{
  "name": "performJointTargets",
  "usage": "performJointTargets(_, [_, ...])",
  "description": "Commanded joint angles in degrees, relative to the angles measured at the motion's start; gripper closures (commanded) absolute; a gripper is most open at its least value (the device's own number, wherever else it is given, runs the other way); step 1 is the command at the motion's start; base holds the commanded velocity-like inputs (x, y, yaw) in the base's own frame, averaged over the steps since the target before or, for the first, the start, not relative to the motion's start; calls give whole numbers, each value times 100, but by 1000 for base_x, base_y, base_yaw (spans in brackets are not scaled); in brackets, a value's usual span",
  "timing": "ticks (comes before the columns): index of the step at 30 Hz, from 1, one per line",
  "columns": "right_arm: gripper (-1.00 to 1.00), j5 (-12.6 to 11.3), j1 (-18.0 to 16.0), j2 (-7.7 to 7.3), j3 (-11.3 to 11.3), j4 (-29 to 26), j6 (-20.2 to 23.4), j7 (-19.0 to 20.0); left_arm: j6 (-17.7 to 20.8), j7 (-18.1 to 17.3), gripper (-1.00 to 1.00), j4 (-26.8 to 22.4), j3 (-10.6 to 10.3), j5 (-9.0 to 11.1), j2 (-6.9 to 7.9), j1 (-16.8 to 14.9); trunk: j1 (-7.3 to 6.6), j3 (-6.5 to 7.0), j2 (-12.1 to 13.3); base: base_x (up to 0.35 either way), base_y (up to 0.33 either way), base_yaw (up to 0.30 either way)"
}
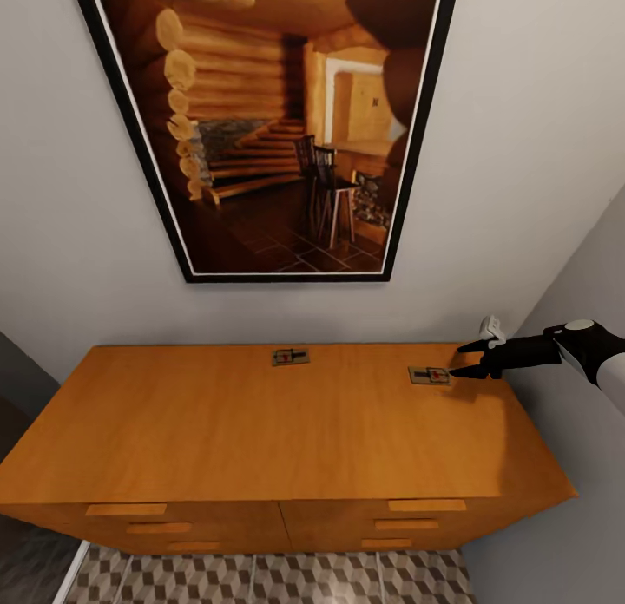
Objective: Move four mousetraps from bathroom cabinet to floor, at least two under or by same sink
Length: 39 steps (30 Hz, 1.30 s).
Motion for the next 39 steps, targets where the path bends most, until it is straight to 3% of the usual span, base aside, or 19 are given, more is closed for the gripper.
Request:
performJointTargets(1, [-100,5,-4,-3,12,-2,-55,9,-40,6,-100,24,-50,41,-2,-10,5,-17,-10,152,-28,0])
performJointTargets(26, [-100,5,-4,2,14,-2,-55,8,-42,3,-100,24,-50,43,-2,-10,5,-69,-10,23,-4,0])
performJointTargets(39, [-100,5,-4,-2,14,-2,-55,6,-39,3,-100,24,-50,43,-2,-10,5,-171,-10,0,0,0])
